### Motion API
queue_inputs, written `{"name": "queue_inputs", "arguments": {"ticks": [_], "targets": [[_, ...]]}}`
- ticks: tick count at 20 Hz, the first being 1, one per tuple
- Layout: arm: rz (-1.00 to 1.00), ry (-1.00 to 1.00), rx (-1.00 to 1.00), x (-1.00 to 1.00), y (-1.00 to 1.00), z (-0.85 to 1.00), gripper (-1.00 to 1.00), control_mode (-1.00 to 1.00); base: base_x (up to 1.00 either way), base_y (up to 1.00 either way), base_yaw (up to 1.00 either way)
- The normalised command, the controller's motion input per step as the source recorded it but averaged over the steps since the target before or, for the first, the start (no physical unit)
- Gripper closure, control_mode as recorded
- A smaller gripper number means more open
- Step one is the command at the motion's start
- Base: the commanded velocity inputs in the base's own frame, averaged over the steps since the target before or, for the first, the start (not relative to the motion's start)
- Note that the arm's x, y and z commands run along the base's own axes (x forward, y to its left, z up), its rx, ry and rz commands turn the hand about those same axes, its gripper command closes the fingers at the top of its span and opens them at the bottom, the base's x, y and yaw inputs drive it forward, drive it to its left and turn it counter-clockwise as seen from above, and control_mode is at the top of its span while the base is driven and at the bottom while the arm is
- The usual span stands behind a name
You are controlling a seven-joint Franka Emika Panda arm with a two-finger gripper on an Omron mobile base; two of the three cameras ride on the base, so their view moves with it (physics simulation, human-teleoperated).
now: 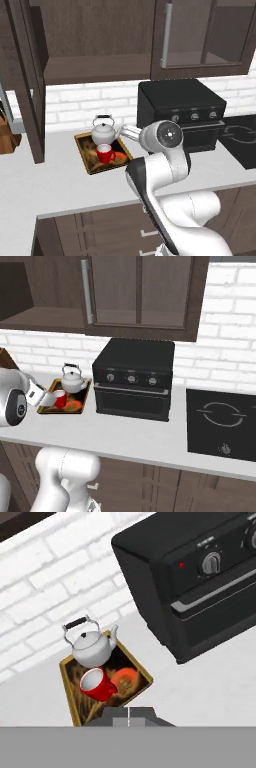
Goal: Pick the kettle from the counter and place it on the tray. Then pick the mug from the cabinet and place it on the tray. Then close the cabinet doors.
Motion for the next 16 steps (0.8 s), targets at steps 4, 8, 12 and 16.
{"name": "queue_inputs", "arguments": {"ticks": [4,8,12,16], "targets": [[0.13,0.00,-0.29,0.00,0.33,-0.01,1.00,-1.00,0.00,0.00,0.00],[0.07,0.00,-0.20,0.00,0.31,-0.07,1.00,-1.00,0.00,0.00,0.00],[0.01,0.00,-0.26,0.00,0.19,-0.15,1.00,-1.00,0.00,0.00,0.00],[0.03,0.03,-0.32,-0.04,0.10,-0.08,1.00,-1.00,0.00,0.00,0.00]]}}
